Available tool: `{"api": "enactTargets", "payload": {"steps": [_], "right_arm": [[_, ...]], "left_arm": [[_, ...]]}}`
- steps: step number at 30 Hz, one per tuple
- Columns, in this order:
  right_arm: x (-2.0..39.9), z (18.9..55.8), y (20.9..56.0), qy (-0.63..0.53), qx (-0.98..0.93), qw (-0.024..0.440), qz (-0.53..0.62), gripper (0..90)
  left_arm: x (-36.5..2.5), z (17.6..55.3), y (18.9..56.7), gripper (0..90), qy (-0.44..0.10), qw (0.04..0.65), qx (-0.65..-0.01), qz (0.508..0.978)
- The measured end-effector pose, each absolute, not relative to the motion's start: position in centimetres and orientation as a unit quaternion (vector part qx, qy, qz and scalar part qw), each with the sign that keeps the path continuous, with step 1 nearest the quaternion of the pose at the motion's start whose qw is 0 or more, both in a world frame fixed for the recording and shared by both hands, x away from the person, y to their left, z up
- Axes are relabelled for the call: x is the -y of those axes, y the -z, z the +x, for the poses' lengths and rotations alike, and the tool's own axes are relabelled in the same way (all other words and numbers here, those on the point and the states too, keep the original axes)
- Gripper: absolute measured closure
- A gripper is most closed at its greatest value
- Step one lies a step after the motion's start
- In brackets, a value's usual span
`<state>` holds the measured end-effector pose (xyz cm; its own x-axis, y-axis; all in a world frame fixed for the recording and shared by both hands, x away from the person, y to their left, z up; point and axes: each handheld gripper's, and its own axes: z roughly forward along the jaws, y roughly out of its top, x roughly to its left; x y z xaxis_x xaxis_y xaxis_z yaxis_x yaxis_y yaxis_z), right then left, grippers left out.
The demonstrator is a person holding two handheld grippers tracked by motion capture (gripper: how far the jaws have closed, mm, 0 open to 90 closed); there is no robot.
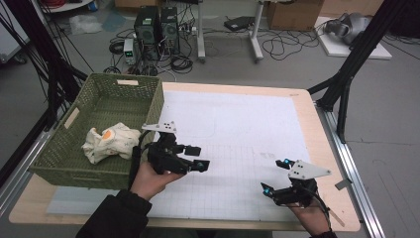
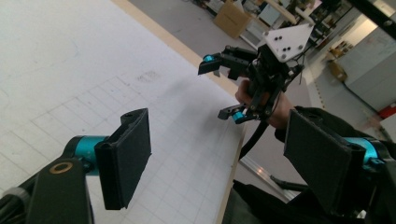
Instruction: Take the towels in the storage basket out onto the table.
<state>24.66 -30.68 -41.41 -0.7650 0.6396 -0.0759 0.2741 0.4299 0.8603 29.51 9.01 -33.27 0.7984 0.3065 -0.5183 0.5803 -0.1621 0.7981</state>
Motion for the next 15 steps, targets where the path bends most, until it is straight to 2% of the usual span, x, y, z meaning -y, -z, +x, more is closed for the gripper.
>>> {"api": "enactTargets", "payload": {"steps": [8, 15], "right_arm": [[30.7, 24.7, 41.4, -0.455, -0.822, 0.201, 0.278, 9.0], [30.8, 24.7, 41.3, -0.456, -0.821, 0.203, 0.277, 9.0]], "left_arm": [[-10.3, 30.2, 32.4, 23.6, 0.13, 0.6, -0.298, 0.731], [-11.9, 31.1, 32.1, 24.6, 0.132, 0.597, -0.314, 0.726]]}}
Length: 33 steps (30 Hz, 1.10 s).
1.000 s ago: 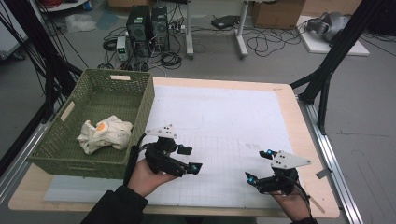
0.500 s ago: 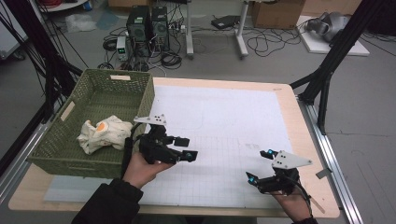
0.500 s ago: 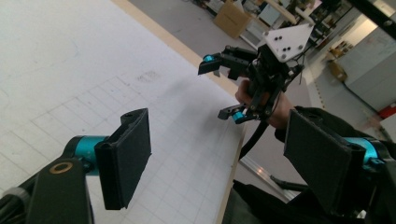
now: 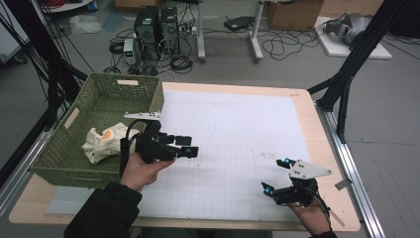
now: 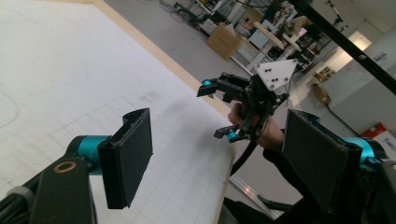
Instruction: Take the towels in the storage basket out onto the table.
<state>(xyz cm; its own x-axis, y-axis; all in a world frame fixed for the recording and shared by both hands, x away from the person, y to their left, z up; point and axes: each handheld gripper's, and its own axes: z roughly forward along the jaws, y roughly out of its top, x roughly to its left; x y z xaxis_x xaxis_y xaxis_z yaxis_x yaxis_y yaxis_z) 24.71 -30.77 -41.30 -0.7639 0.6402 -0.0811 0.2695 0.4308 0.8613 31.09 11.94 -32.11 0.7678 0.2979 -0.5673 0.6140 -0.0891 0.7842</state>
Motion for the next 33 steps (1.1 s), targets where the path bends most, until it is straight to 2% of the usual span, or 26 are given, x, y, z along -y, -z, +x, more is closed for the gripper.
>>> {"api": "enactTargets", "payload": {"steps": [9, 33], "right_arm": [[30.8, 24.8, 41.3, -0.457, -0.82, 0.205, 0.277, 9.0], [30.8, 24.8, 41.3, -0.457, -0.82, 0.203, 0.279, 9.0]], "left_arm": [[-14.5, 31.7, 31.1, 24.7, 0.141, 0.61, -0.32, 0.711], [-20.4, 32.8, 30.2, 24.7, 0.099, 0.591, -0.372, 0.709]]}}
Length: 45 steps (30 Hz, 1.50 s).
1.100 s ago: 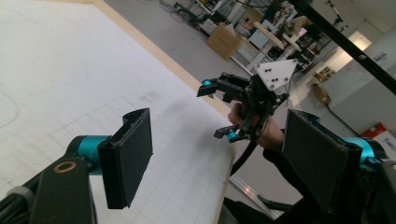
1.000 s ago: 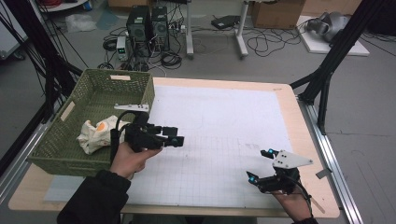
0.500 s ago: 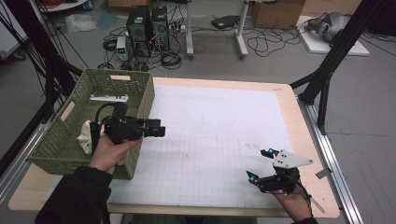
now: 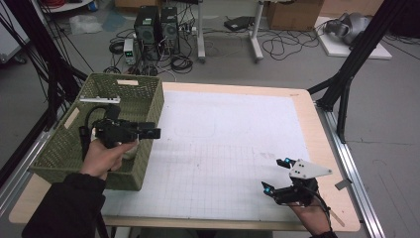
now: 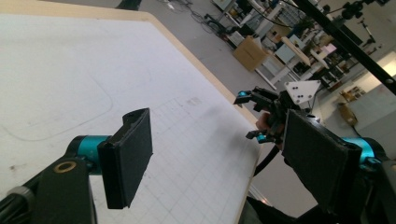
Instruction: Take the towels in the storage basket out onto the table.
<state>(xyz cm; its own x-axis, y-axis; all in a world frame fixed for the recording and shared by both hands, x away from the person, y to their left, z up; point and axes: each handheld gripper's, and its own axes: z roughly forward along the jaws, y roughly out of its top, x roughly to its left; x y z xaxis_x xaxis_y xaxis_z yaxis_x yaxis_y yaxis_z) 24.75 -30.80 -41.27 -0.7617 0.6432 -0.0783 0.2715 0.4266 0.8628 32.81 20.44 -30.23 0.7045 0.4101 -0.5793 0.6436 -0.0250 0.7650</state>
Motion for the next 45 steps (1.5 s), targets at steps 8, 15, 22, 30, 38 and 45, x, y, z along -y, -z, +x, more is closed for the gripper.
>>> {"api": "enactTargets", "payload": {"steps": [8, 15, 22, 30, 38, 45], "right_arm": [[30.8, 24.8, 41.3, -0.457, -0.82, 0.204, 0.277, 9.0], [30.7, 24.8, 41.3, -0.457, -0.821, 0.205, 0.274, 9.0], [30.8, 24.8, 41.2, -0.458, -0.821, 0.206, 0.274, 9.0], [30.8, 24.7, 41.2, -0.458, -0.82, 0.205, 0.275, 9.0], [30.8, 24.7, 41.2, -0.458, -0.821, 0.205, 0.274, 9.0], [30.8, 24.7, 41.2, -0.46, -0.819, 0.207, 0.273, 9.0]], "left_arm": [[-21.8, 33.0, 30.3, 24.7, 0.085, 0.585, -0.385, 0.709], [-23.0, 33.3, 30.6, 24.7, 0.07, 0.576, -0.403, 0.708], [-24.1, 33.7, 31.1, 24.7, 0.054, 0.565, -0.421, 0.708], [-24.9, 34.0, 31.5, 26.2, 0.038, 0.551, -0.434, 0.712], [-25.9, 34.4, 32.0, 26.8, 0.016, 0.534, -0.453, 0.714], [-26.9, 34.8, 32.3, 28.1, -0.015, 0.505, -0.473, 0.722]]}}
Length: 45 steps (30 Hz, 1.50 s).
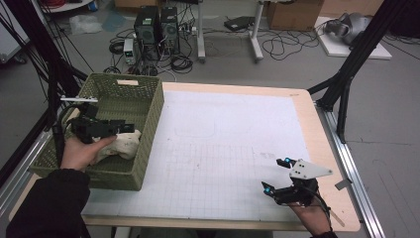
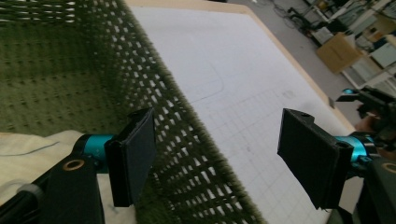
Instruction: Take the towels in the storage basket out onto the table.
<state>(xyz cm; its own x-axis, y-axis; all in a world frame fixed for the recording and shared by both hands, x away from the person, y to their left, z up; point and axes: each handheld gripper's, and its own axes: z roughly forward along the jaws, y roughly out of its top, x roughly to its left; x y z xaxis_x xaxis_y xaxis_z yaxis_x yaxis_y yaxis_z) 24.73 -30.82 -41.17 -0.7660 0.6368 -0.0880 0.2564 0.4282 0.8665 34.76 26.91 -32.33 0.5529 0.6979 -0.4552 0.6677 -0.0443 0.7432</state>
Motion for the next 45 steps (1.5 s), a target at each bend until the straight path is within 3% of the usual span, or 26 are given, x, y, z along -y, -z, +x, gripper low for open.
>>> {"api": "enactTargets", "payload": {"steps": [22, 36, 45], "right_arm": [[30.8, 24.8, 41.3, -0.46, -0.821, 0.203, 0.271, 9.0], [30.8, 24.8, 41.3, -0.458, -0.822, 0.202, 0.272, 9.0], [30.6, 24.9, 41.4, -0.457, -0.823, 0.2, 0.271, 9.0]], "left_arm": [[-29.0, 36.0, 34.1, 32.5, -0.112, 0.377, -0.529, 0.752], [-28.3, 36.6, 35.5, 34.3, -0.125, 0.294, -0.525, 0.789], [-27.9, 37.5, 36.7, 34.7, -0.105, 0.234, -0.535, 0.805]]}}
